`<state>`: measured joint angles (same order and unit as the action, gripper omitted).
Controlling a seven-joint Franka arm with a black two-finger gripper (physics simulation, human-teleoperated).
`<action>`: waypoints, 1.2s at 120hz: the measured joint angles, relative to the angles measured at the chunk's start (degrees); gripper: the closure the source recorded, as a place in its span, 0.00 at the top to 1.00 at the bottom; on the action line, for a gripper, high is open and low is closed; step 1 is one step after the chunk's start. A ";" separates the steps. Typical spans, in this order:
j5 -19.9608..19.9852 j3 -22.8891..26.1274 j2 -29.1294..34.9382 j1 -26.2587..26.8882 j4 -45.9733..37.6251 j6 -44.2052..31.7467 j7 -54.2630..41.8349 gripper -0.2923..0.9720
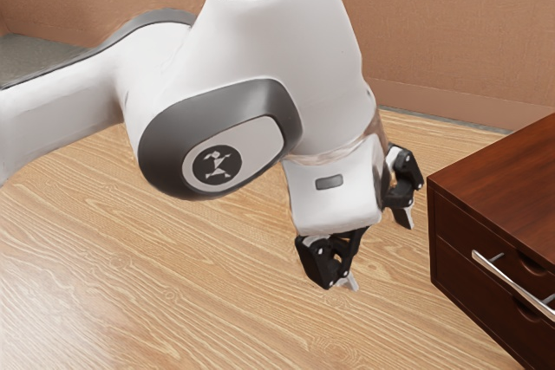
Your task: Pull the drawer handle with one arm to open the drawer
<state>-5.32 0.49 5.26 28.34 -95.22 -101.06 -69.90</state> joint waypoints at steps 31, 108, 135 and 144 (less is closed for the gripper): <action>-0.08 0.04 -1.44 2.22 -2.43 -12.25 -4.75 0.77; 3.12 -0.65 -8.14 3.70 -3.14 -24.17 -7.40 0.34; 3.42 -0.76 -11.24 1.50 -0.80 -26.00 -8.45 0.33; 3.59 -0.66 -11.65 1.66 -0.65 -26.43 -8.77 0.33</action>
<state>-1.74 -0.17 -6.39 30.00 -95.87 -127.49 -78.67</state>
